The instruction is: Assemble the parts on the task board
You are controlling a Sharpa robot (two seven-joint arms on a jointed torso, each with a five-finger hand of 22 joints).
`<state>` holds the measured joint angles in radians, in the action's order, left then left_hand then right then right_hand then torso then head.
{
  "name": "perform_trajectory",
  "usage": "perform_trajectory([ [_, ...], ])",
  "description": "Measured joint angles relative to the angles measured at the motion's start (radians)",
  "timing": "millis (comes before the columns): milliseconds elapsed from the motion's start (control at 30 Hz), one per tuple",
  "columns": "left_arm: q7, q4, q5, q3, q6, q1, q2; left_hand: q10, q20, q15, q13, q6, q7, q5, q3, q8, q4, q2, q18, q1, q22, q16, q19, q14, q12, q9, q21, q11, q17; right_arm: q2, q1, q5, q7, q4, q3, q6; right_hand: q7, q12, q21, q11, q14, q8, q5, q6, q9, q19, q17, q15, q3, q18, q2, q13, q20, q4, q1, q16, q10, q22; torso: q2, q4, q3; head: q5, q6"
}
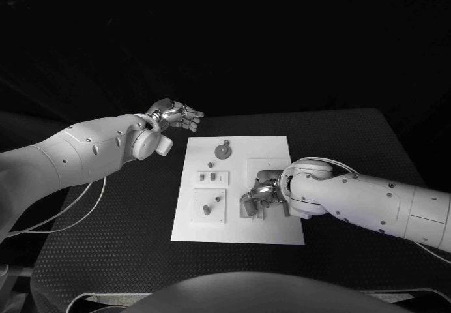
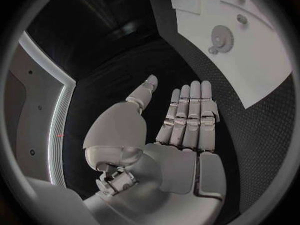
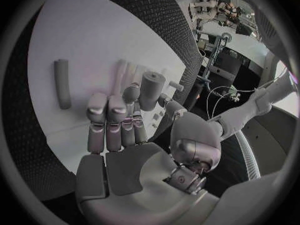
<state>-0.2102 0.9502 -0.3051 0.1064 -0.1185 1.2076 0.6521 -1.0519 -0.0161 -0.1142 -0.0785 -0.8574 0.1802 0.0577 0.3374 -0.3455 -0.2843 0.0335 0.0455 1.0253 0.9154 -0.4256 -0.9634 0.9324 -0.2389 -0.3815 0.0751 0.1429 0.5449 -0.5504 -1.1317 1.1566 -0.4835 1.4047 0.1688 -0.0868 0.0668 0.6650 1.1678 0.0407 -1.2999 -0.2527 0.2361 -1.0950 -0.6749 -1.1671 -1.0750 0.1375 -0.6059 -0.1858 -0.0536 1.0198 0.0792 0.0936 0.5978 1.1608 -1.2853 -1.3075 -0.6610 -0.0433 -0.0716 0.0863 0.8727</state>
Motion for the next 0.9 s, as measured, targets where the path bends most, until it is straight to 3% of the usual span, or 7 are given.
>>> perform_trajectory([
  [133,0.000,0.000,0.000,0.000,0.000,0.000,0.000,0.000,0.000,0.000,0.000,0.000,0.000,0.000,0.000,0.000,0.000,0.000,0.000,0.000,0.000,0.000,0.000,0.000,0.000,0.000,0.000,0.000,0.001,0.000,0.001,0.001,-0.001,-0.001,0.000,0.003,0.000,0.000,0.000,0.000,0.000,0.000,-0.001,0.000,-0.003,0.002,-0.001,0.000,-0.004,0.000,-0.029,0.001,0.005,-0.021,-0.003,0.000,0.000,0.000,0.000,-0.0003,0.0000,0.000,0.000],
  [200,0.000,-0.001,0.000,0.000,0.000,0.000,0.000,0.000,0.000,0.000,0.000,0.000,0.000,0.000,0.000,0.000,0.000,0.000,0.000,0.000,0.000,0.000,0.000,0.000,0.000,0.000,0.000,0.000,0.001,0.000,0.001,0.001,-0.001,-0.002,0.000,0.005,0.000,0.000,0.000,0.000,0.000,0.000,-0.072,0.000,-0.004,0.002,-0.003,0.000,-0.008,0.000,-0.045,0.002,0.005,-0.030,-0.003,0.000,0.000,0.000,0.000,-0.0003,0.0000,0.000,0.000],
  [233,0.000,-0.001,0.000,0.000,0.000,0.000,0.000,0.000,0.000,0.000,0.000,0.000,0.000,0.000,0.000,0.000,0.000,0.000,0.000,0.000,0.000,0.000,0.000,0.000,0.000,0.000,0.000,0.000,0.001,0.000,0.001,0.001,-0.002,-0.002,0.000,0.006,0.000,0.000,0.000,0.000,0.000,0.000,-0.087,0.000,-0.005,0.002,-0.003,0.000,-0.009,0.000,-0.051,0.002,0.005,-0.031,-0.003,0.000,0.000,0.000,0.000,-0.0003,0.0000,-0.001,0.000],
  [500,0.001,-0.001,0.000,0.000,0.000,0.000,0.000,0.000,0.000,0.000,0.000,0.000,0.000,0.000,0.000,0.000,0.000,0.000,0.000,0.000,0.000,0.000,0.000,0.000,0.000,0.000,0.000,0.000,0.002,0.000,0.001,0.003,-0.004,-0.003,0.000,0.018,-0.001,0.000,0.000,0.000,0.000,0.000,-0.113,0.000,-0.007,0.002,-0.004,0.000,-0.017,0.000,-0.083,0.003,0.012,-0.046,-0.002,-0.001,0.000,0.000,0.000,-0.0001,-0.0004,0.000,0.000],
  [667,0.002,-0.001,-0.001,0.000,0.000,0.000,0.001,0.000,0.000,0.000,0.000,0.000,0.000,0.000,0.000,0.000,0.000,0.000,0.000,0.000,0.000,0.000,0.000,0.000,0.000,0.000,0.000,0.000,0.002,0.000,0.001,0.005,-0.004,-0.004,0.000,0.027,-0.001,-0.004,0.000,0.000,0.000,0.000,-0.171,0.002,-0.012,0.000,-0.005,0.000,-0.033,0.000,-0.125,0.004,0.014,-0.084,0.001,-0.004,0.000,0.000,0.000,0.0000,-0.0003,0.000,0.000],
  [900,0.003,-0.001,-0.001,0.000,0.001,0.000,0.001,0.000,0.000,0.000,0.001,0.000,0.000,0.000,0.000,0.000,0.000,0.000,0.000,0.000,0.000,0.004,0.000,0.000,0.000,0.001,0.000,0.000,0.003,-0.001,0.001,0.007,-0.004,-0.004,0.000,0.033,0.001,-0.004,-0.004,0.000,0.000,0.000,-0.178,0.005,-0.013,-0.002,-0.005,0.000,-0.041,0.000,-0.132,0.005,0.016,-0.099,0.007,-0.004,0.000,0.000,0.000,-0.0001,-0.0002,-0.001,0.000],
])
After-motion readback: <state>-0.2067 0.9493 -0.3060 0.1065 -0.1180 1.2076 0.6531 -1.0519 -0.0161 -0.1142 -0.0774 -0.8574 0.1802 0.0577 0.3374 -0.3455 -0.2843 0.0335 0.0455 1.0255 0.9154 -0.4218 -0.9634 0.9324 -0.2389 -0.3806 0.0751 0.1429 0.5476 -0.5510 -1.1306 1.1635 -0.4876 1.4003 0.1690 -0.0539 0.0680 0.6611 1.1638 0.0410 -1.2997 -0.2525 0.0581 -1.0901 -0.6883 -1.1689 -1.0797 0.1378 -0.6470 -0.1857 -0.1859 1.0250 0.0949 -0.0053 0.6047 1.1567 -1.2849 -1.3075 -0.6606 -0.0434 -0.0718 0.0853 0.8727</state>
